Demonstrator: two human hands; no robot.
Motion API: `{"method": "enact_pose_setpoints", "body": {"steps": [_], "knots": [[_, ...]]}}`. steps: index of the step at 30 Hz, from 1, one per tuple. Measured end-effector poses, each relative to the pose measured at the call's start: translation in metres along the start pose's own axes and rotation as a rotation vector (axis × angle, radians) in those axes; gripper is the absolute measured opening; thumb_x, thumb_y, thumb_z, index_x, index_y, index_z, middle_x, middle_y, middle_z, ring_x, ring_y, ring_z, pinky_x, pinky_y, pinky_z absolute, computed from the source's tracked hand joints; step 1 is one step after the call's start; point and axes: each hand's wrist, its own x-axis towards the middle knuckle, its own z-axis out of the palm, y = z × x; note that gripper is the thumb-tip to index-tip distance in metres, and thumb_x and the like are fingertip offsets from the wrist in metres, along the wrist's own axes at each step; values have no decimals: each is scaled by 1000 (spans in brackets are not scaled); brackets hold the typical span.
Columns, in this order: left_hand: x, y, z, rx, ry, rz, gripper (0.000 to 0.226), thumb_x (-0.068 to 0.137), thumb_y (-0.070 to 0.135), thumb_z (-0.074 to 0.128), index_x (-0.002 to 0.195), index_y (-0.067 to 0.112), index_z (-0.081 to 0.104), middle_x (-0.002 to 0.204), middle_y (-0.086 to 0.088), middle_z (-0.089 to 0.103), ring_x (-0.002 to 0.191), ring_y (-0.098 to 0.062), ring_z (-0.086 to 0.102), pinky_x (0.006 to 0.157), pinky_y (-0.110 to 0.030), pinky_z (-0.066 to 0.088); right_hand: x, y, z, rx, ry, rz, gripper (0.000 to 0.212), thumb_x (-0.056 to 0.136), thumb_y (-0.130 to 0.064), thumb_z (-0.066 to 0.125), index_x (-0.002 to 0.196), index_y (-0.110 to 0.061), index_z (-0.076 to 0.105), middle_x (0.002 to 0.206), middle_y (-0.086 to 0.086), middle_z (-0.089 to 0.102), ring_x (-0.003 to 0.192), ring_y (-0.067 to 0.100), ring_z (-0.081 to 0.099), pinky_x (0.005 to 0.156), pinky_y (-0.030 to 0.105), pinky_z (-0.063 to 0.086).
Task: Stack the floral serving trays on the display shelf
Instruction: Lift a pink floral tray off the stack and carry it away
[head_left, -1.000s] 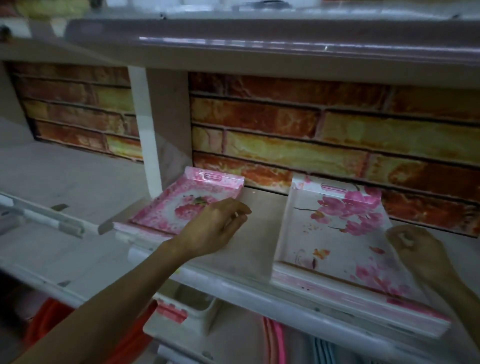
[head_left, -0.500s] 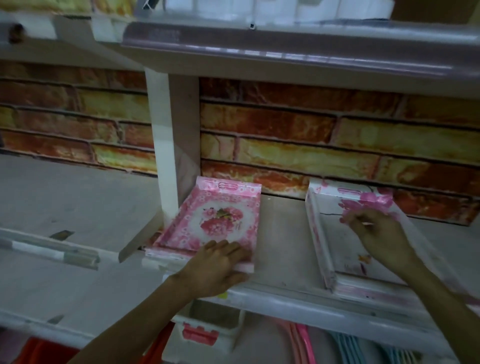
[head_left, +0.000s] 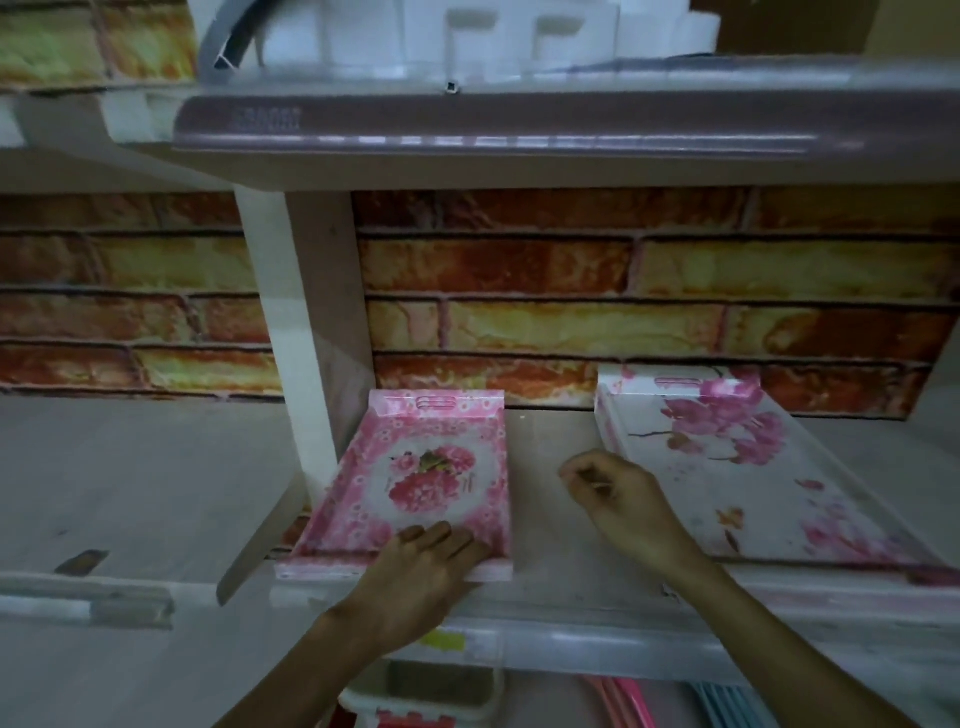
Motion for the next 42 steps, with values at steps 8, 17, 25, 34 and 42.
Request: {"method": "enact_pose_setpoints", "body": {"steps": [8,17,25,34,42], "knots": [[24,-21,-27,7,76,-39,27,87,42,48,102,27,65,92,8,72,80,-11,68,61,-23,55,19,8,67,596,37,542,14,94,-15,60,91,-9,72,94,15,75,95,37,70,81,42,58],[40,-40,-46,23,105,-29,28,88,45,57,109,28,65,98,8,74,87,-12,69,70,-26,56,72,-15,82,1066,-140,811,37,88,-30,65,97,6,71,93,22,73,81,35,70,71,37,56],[38,-38,-47,18,132,-28,29,85,48,52,108,32,62,95,13,72,84,-8,68,63,-25,55,112,-11,104,675,-179,787,27,80,-9,60,102,6,67,107,24,68,92,33,66,82,38,55],[21,-29,-60,-112,126,-103,35,87,48,51,119,36,58,107,15,70,91,-6,68,68,-24,57,94,-42,89,624,-27,731,16,76,5,54,86,6,67,89,25,71,81,35,73,77,43,61],[23,-7,-81,-741,80,-266,37,79,61,61,106,37,65,102,22,70,93,2,64,76,-16,51,72,-57,40,609,44,561,23,86,1,52,88,-12,71,92,15,73,82,29,72,76,41,61]]}}
